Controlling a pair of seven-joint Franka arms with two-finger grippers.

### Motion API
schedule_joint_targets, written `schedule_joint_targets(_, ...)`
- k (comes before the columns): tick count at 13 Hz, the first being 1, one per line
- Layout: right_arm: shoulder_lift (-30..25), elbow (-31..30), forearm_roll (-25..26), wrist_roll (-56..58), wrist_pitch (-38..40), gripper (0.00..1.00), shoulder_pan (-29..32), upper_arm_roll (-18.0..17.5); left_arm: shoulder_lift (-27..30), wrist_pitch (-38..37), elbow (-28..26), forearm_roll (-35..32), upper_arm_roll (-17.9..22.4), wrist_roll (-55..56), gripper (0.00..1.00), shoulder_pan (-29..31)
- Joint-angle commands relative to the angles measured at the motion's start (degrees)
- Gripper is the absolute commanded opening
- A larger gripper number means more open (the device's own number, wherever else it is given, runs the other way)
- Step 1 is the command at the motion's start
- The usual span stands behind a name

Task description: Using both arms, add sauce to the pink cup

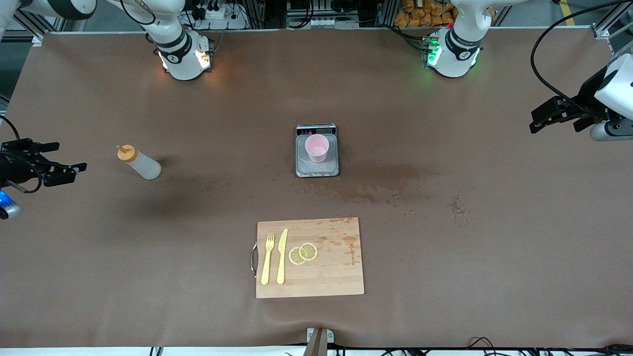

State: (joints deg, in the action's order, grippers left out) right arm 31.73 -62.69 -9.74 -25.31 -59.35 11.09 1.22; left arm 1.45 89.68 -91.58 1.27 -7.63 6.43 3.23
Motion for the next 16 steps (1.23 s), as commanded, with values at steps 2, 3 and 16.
schedule_joint_targets(2, -15.52, -19.17, 3.49, -0.44, -12.76, 1.00, -5.62, 0.01, 0.75, -0.56, -0.53, 0.58, -0.28, 0.34, 1.00, 0.28)
schedule_joint_targets(3, -19.39, -24.71, 3.50, -0.44, -17.25, 1.00, -6.25, 0.01, 0.58, -0.56, -0.53, 0.58, -0.28, 0.34, 1.00, 0.20)
schedule_joint_targets(16, -27.60, -17.21, 9.65, 12.35, -21.52, 1.00, -10.13, 0.28, 0.40, -0.29, -1.05, 0.49, -0.28, 0.34, 1.00, 0.19)
